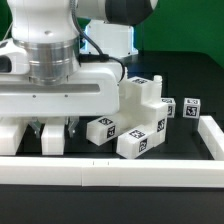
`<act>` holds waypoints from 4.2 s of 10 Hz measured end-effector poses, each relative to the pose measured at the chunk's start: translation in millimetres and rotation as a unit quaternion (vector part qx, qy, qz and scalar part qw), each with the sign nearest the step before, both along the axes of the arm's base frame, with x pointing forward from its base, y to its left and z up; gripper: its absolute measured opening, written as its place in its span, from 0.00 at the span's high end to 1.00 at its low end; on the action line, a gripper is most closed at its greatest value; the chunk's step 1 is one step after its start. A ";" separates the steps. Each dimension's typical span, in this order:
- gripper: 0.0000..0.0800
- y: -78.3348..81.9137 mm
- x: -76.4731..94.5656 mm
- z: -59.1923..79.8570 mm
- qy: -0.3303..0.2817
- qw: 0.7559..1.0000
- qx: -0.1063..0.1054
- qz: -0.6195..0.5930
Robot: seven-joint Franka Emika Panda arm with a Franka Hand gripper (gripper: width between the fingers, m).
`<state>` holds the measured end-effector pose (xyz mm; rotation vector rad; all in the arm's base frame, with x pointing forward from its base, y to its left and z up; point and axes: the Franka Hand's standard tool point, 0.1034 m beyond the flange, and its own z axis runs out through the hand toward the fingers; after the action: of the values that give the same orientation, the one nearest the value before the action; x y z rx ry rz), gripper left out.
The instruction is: Assemble chair
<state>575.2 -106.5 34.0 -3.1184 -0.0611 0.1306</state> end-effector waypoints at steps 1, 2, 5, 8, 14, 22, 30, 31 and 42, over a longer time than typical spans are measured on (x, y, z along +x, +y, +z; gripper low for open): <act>0.64 2.3 2.3 17.1 0.000 1.000 0.003 0.007; 0.64 4.3 4.5 32.2 -0.001 1.000 0.009 0.007; 0.64 9.8 9.3 70.7 -0.001 1.000 0.025 -0.007; 0.64 11.6 11.9 74.2 -0.008 1.000 0.026 -0.003; 0.64 24.2 -0.5 80.2 0.011 0.979 0.018 -0.203; 0.64 71.6 4.6 105.2 0.020 0.925 0.009 -0.380; 0.64 125.7 7.2 96.6 0.022 0.905 -0.004 -0.425; 0.64 125.8 6.9 95.8 0.023 0.905 -0.005 -0.425; 0.64 136.7 4.3 85.9 0.012 0.930 -0.003 -0.367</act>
Offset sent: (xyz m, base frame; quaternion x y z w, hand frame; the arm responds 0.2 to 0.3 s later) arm -0.0074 -0.0004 0.0536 0.0042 -0.0417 0.0083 0.9991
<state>579.5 30.2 119.9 -2.8994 1.0814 0.1461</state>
